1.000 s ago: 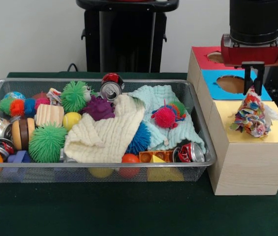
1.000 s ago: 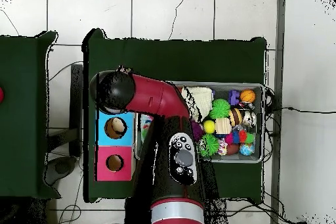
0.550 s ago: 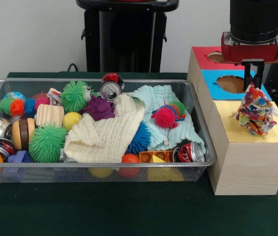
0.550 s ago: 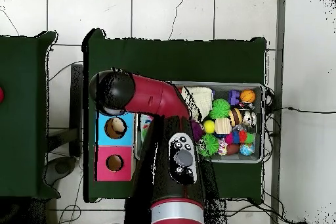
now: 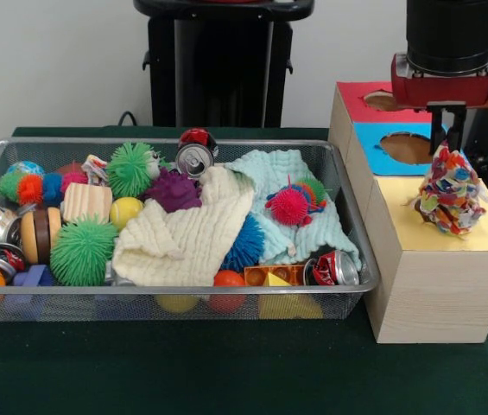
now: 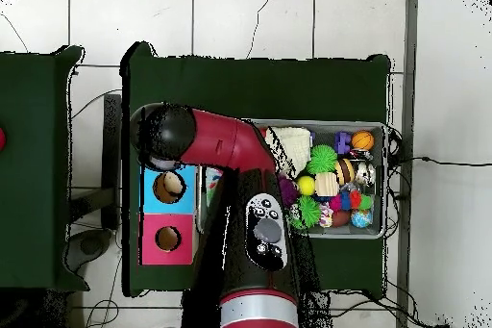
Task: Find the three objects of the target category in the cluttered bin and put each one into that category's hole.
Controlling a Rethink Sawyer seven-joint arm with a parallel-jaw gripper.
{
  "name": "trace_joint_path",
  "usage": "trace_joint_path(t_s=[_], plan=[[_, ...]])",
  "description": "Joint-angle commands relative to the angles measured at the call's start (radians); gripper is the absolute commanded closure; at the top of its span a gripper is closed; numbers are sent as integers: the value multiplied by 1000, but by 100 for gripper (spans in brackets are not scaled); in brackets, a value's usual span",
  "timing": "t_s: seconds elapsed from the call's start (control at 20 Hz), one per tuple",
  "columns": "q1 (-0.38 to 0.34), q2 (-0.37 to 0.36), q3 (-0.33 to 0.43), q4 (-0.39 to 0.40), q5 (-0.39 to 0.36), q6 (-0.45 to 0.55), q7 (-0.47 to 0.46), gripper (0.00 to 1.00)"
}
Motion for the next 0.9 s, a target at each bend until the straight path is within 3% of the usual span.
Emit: trace_joint_path(t_s=[0.05,0.5,0.9], plan=[[-20,5,78,80,-38,127,35,100],[-11,16,67,61,-71,239,28,100],[-8,12,55,58,-80,249,31,100]])
